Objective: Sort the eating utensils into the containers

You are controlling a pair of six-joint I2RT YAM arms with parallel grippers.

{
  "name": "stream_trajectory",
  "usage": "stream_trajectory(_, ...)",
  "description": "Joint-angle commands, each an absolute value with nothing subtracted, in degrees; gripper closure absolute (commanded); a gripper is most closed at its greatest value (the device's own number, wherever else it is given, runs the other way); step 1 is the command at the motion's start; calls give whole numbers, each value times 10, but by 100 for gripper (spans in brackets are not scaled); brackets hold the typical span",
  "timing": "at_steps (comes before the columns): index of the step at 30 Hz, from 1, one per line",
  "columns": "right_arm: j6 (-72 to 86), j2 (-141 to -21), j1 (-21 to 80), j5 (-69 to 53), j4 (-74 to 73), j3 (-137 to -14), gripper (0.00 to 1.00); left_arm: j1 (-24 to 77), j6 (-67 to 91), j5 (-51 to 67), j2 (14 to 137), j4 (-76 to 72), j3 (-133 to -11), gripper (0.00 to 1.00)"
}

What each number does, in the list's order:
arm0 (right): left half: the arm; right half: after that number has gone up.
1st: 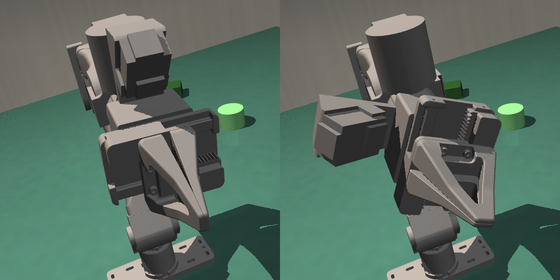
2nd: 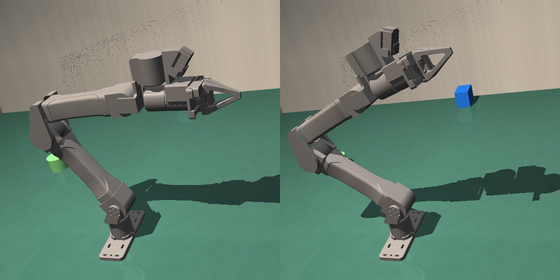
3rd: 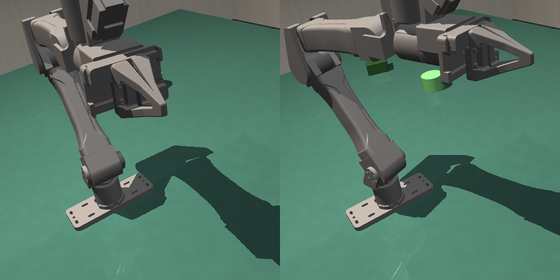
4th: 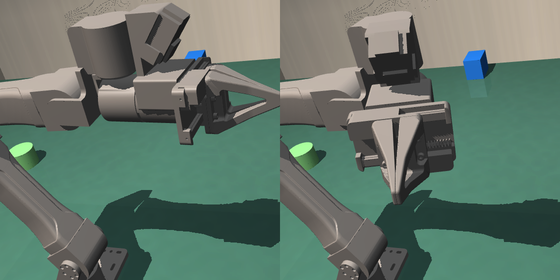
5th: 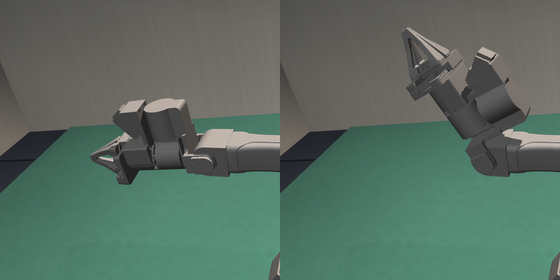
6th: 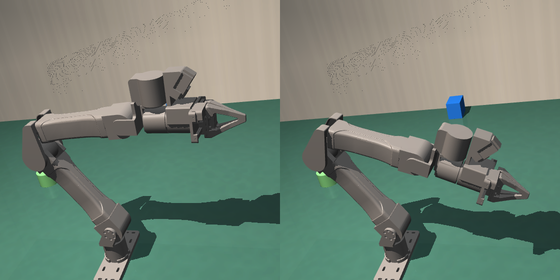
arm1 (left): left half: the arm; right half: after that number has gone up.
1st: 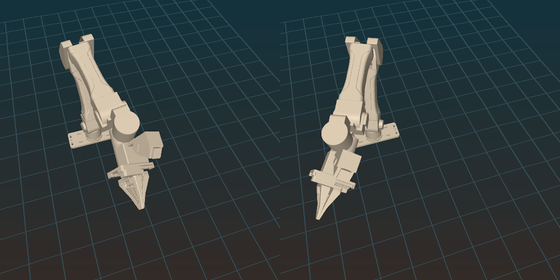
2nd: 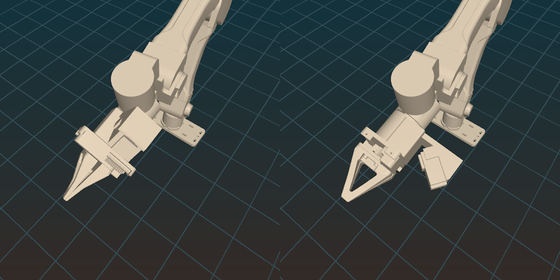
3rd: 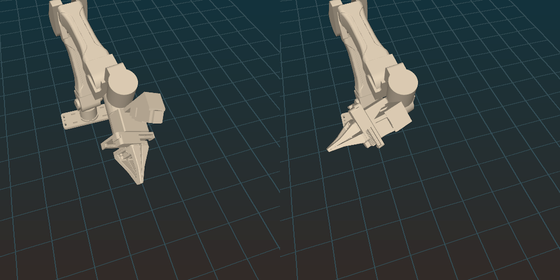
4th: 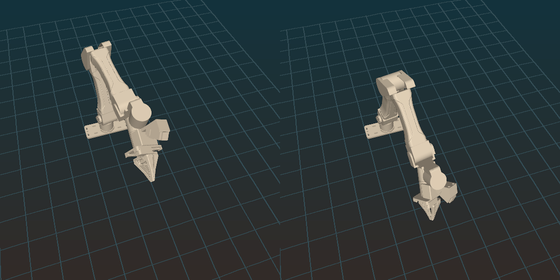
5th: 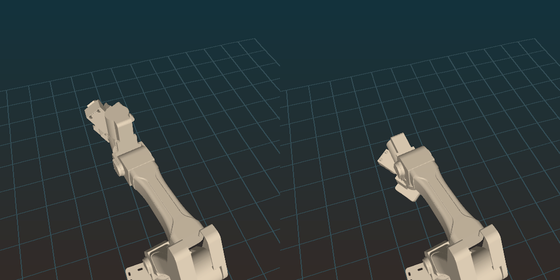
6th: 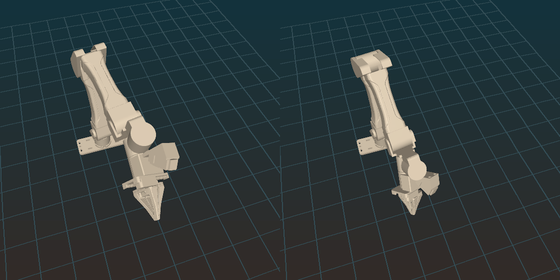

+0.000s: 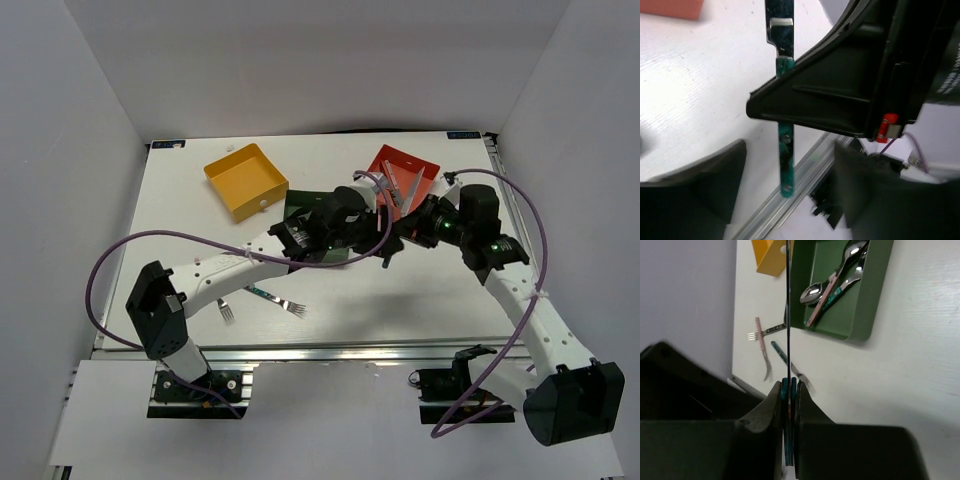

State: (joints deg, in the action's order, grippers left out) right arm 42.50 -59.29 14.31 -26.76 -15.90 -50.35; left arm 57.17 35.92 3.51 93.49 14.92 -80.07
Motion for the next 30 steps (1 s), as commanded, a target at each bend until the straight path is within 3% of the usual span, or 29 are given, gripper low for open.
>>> stream_trajectory(1,360,-625,141,-245,-144,-566,100,568,359,13,919,152,-841,10)
stream_trajectory(2,348,-638,141,-232,-151,-582,100,565,358,8,916,165,-845,2)
stream_trajectory(7,231,-801,134,-115,-220,-708,100,557,344,-100,885,260,-867,2)
stream_trajectory(11,118,-944,128,-45,-311,-905,100,546,348,-213,853,381,-874,2)
stream_trajectory(18,17,-1156,127,65,-416,-1172,100,511,385,-249,788,523,-872,2)
stream_trajectory(30,3,-1279,129,73,-376,-1184,94,501,422,-260,742,624,-854,2)
